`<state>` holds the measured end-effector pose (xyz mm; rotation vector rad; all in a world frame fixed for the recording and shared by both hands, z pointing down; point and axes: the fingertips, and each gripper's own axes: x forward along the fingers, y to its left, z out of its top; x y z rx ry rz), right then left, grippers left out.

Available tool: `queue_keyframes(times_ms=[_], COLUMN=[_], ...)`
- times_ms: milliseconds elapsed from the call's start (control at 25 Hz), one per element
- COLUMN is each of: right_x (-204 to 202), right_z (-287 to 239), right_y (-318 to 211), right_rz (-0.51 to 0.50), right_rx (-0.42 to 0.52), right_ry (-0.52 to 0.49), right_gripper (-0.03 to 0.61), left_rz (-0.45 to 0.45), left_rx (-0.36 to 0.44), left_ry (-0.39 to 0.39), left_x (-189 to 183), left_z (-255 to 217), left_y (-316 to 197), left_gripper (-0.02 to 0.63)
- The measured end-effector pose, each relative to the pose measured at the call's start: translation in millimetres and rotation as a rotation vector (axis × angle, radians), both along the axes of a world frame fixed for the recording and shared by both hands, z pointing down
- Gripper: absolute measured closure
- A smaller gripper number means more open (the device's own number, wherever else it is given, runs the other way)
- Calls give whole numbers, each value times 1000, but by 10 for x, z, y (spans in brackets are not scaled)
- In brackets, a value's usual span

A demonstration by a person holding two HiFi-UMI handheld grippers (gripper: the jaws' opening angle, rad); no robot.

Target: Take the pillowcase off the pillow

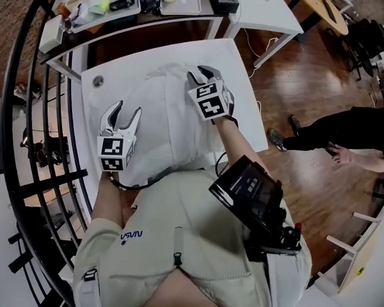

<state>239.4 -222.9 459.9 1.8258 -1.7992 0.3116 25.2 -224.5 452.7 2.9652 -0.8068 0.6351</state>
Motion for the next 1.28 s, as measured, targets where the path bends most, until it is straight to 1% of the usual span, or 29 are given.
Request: queue_keyframes(times_ms=[80,120,200,320,440,520,720,880,1000,1080,1160,1280], right_x=[-74,-117,-225,-418,-546,-628,-883,-964,-1239,-1442,-1539,-1633], right_z=[-113,-140,-145,-112,-81,-51,73,134,317,483,628,743], right_y=[231,344,558,865,1133,1285,1697,1928,2191,2339,2415,2420], right_rz=[34,53,87,125,132,120,52,-27,-103,-146,-175,-216], right_rx=[62,86,113,119,133,142,126,123,92,60,24,-25], right_ry=[-40,-54,-78,-120,-123,-126,-168,-188,-219,-239,-242,-218], right_gripper=[459,459,459,459,459,459,459,459,457,442,428,416], left_rz=[15,25,46,89,125,123,46,15,-40,-71,-81,-75], left_rx=[18,14,-20,-78,-89,-77,-87,-102,-103,-95,-101,-127], left_ry=[48,75,110,109,82,70,25,-50,-107,-134,-164,-231], left_x=[-4,-18,-55,-65,-53,-76,-224,-174,-347,-474,-492,-471], left_z=[-146,-196,-211,-114,-36,-22,27,230,384,488,636,901], left_y=[193,289,465,698,860,935,1255,1586,1796,1884,1925,1930], left_gripper=[359,359,359,351,349,347,348,339,334,333,333,333])
